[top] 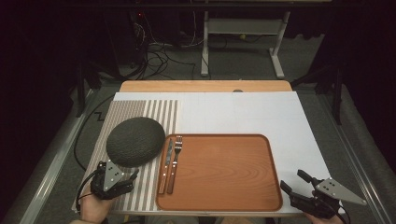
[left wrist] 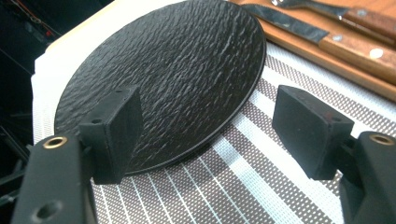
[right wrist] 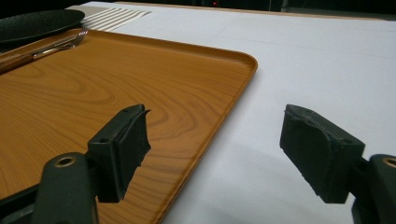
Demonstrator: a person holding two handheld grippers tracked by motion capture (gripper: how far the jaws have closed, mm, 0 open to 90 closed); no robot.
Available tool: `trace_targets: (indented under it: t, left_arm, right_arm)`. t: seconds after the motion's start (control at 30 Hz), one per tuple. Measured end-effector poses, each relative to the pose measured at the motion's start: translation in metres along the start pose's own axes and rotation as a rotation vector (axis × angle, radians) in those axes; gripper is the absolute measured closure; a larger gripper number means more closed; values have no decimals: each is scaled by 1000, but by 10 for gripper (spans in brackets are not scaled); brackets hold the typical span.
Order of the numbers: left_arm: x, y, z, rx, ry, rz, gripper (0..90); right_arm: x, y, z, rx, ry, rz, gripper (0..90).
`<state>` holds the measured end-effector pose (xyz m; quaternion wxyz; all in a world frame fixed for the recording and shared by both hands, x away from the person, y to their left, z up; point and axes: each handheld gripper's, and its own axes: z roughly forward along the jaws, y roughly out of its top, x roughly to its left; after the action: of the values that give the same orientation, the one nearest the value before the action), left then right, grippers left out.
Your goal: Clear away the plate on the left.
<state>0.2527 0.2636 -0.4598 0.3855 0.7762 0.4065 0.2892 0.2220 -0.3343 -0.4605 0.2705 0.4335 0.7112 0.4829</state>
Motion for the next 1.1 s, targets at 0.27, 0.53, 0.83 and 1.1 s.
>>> trace_targets:
  t: [0.27,0.53,0.83,1.1]
  left_arm:
    - [-5,1,1,27,50,90,230]
    - [-14,3,6,72,84,209,231]
    - [-24,4,13,124,124,346,256]
    - [-30,5,24,175,153,448,285]
  right_arm:
    - [0,0,0,3,5,-4,243]
    - [0,0,-1,-3,1,9,243]
    - [0,0,0,-1,0,8,242]
    - [-1,0,0,-3,-6,12,242]
